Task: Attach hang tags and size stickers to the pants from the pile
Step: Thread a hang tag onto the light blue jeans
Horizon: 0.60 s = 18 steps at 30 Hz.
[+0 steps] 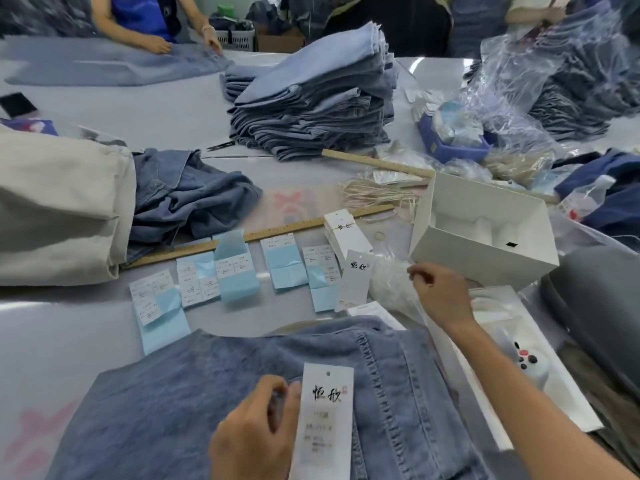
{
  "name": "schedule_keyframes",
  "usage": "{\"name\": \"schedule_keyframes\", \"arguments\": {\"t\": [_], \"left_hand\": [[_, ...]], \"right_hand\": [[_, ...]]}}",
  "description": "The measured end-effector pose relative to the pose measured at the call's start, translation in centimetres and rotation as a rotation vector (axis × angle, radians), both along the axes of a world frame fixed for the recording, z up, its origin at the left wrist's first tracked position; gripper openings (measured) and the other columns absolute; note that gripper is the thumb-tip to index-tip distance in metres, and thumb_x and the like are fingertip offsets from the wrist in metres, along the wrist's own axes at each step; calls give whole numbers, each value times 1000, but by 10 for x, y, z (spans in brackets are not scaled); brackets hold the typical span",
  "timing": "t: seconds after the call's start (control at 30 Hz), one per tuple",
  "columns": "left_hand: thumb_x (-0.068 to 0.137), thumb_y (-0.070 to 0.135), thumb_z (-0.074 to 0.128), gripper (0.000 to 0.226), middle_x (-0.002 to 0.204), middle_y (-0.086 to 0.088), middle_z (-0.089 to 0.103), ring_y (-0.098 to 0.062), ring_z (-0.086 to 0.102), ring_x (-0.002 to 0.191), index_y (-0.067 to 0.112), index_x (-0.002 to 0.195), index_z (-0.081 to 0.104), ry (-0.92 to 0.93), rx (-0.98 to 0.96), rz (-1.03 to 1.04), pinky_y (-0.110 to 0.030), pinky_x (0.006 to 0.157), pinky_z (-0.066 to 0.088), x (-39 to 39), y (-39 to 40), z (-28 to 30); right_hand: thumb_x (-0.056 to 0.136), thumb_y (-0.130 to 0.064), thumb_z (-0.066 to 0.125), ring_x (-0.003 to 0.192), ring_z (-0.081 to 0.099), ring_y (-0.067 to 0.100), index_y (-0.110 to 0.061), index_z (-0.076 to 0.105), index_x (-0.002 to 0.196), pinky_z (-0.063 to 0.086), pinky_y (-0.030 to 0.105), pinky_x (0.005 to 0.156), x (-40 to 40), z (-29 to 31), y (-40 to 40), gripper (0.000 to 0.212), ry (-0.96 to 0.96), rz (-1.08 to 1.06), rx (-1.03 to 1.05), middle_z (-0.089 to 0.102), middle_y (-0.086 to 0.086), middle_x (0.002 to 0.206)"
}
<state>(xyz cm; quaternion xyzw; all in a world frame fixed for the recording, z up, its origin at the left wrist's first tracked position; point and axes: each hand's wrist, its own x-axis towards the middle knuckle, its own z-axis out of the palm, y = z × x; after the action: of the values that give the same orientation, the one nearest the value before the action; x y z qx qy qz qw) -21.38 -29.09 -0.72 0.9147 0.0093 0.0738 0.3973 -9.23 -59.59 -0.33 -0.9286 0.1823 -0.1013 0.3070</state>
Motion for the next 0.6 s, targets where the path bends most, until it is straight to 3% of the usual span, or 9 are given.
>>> {"name": "schedule_keyframes", "arguments": {"t": [0.1, 0.2, 0.3, 0.43, 0.5, 0.6], "left_hand": [[88, 50, 48, 24, 49, 9, 53, -15, 52, 43, 30, 81, 60, -193, -9, 44, -26, 43, 43, 32, -16, 5], [90, 45, 54, 14, 53, 14, 49, -12, 50, 45, 33, 85, 58, -178, 25, -20, -26, 47, 46, 68, -39, 8], [93, 37, 66, 13, 56, 16, 52, -4, 48, 48, 38, 88, 54, -58, 90, -109, -26, 49, 46, 117, -60, 5], [102, 54, 45, 14, 85, 14, 67, -5, 61, 75, 41, 106, 51, 208, 360, -302, -31, 72, 56, 180, -92, -2], [103, 54, 42, 22, 97, 11, 71, -13, 66, 87, 39, 115, 54, 251, 438, -385, -35, 78, 56, 200, -111, -8], [103, 53, 44, 33, 113, 5, 71, -20, 66, 102, 34, 126, 59, 259, 503, -505, -36, 82, 50, 226, -143, -24]], "right_hand": [[95, -6, 54, 113, 64, 31, -8, 72, 120, 45, 35, 96, 34, -32, -12, 30, 256, 12, -55, 71, 12, 122], [96, -9, 47, 102, 63, 31, -10, 71, 103, 45, 35, 83, 45, -58, -8, 25, 373, 85, -116, 72, 10, 109], [98, -10, 43, 93, 60, 25, -19, 64, 88, 41, 34, 75, 54, -69, -3, 25, 369, 158, -113, 67, 2, 96], [97, -4, 49, 110, 63, 22, -21, 73, 117, 39, 28, 81, 60, -77, -22, 36, 365, 221, -101, 66, 0, 113], [94, -6, 50, 105, 65, 29, -22, 70, 113, 38, 33, 74, 63, -80, -35, 31, 393, 238, -224, 61, 1, 104], [97, -16, 54, 94, 66, 34, -21, 59, 129, 47, 37, 73, 68, -76, -46, 33, 359, 240, -370, 62, 6, 107]]}}
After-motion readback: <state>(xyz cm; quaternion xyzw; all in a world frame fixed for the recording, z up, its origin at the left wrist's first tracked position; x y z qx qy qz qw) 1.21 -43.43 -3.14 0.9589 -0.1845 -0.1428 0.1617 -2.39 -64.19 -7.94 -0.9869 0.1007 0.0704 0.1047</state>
